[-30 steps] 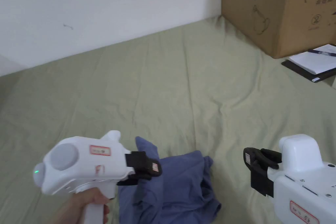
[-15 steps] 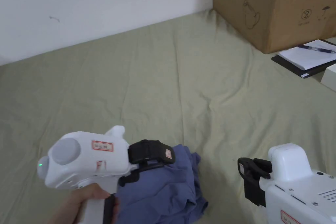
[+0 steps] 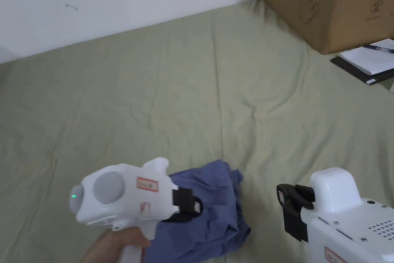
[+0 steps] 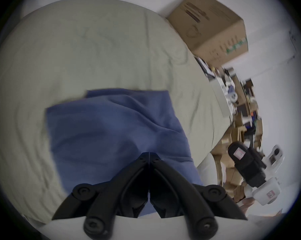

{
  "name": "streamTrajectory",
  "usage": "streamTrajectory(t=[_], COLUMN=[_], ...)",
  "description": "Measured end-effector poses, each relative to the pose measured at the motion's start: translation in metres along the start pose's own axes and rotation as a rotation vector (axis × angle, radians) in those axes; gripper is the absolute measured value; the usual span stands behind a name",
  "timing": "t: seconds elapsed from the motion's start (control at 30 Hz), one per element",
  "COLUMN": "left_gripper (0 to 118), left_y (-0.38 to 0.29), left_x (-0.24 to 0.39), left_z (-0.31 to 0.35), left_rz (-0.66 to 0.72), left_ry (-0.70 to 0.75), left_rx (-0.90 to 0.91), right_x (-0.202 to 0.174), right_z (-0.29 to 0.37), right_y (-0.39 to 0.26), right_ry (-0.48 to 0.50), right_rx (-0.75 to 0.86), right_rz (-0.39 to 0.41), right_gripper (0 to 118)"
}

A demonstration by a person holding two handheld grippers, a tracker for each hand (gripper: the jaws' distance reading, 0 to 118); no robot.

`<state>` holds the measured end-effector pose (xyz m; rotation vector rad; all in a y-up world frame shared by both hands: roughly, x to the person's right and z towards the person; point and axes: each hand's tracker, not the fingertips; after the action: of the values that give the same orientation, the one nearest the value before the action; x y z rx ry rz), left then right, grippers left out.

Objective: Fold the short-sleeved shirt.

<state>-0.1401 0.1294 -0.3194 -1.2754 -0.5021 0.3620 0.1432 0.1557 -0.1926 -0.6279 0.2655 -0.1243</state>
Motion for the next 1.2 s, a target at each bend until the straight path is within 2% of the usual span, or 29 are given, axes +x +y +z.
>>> streamTrajectory(t=[0.07,0.2,0.23,0.3,0.33,0.4,0.53,0.73,0.77,0.9,0.93,0.97,1.03,1.07,1.2], left_gripper=[1,0,0,0,0,0,0,2,10,106,110,110,110,110,110], left_y=[0.001,0.001,0.002,0.001,0.001,0.0,-0.003,-0.015,-0.02,-0.046,-0.052,-0.057,-0.063,-0.065,-0.062], left_x=[0.012,0.025,0.024,0.024,0.026,0.035,0.039,-0.008,-0.022,-0.078,-0.089,-0.106,-0.125,-0.136,-0.15], left_z=[-0.024,-0.082,-0.093,-0.098,-0.099,-0.099,-0.06,0.043,0.059,0.099,0.102,0.105,0.106,0.105,0.08], left_rz=[0.012,-0.056,-0.031,0.088,0.07,-0.05,-0.035,-0.02,0.0,0.107,0.132,0.185,0.244,0.266,0.343], left_ry=[-0.055,-0.032,-0.024,-0.116,-0.116,-0.026,-0.091,-0.146,-0.146,-0.119,-0.095,-0.039,-0.001,-0.025,-0.184], left_rx=[-0.035,-0.117,-0.145,-0.161,-0.148,-0.159,-0.106,0.117,0.146,0.2,0.206,0.224,0.235,0.23,0.176], right_x=[0.003,0.012,0.014,0.017,0.019,0.019,0.011,-0.022,-0.03,-0.061,-0.067,-0.071,-0.073,-0.073,-0.066], right_z=[0.0,0.002,0.003,0.006,0.006,0.006,0.001,-0.025,-0.033,-0.074,-0.085,-0.101,-0.123,-0.132,-0.141], right_y=[-0.001,-0.005,-0.005,-0.008,-0.008,-0.007,-0.003,0.006,0.005,0.0,-0.004,-0.008,-0.015,-0.018,-0.024], right_ry=[-0.01,-0.022,-0.027,-0.036,-0.038,-0.037,-0.023,0.073,0.099,0.144,0.147,0.151,0.135,0.136,0.139], right_rx=[-0.004,-0.013,-0.016,-0.017,-0.018,-0.023,-0.021,-0.043,-0.054,-0.123,-0.14,-0.173,-0.222,-0.259,-0.242], right_rz=[-0.001,-0.033,-0.037,-0.036,-0.037,-0.041,-0.027,0.047,0.069,0.153,0.178,0.212,0.228,0.222,0.201], right_gripper=[0,0,0,0,0,0,0,0,0,0,0,0,0,0,0])
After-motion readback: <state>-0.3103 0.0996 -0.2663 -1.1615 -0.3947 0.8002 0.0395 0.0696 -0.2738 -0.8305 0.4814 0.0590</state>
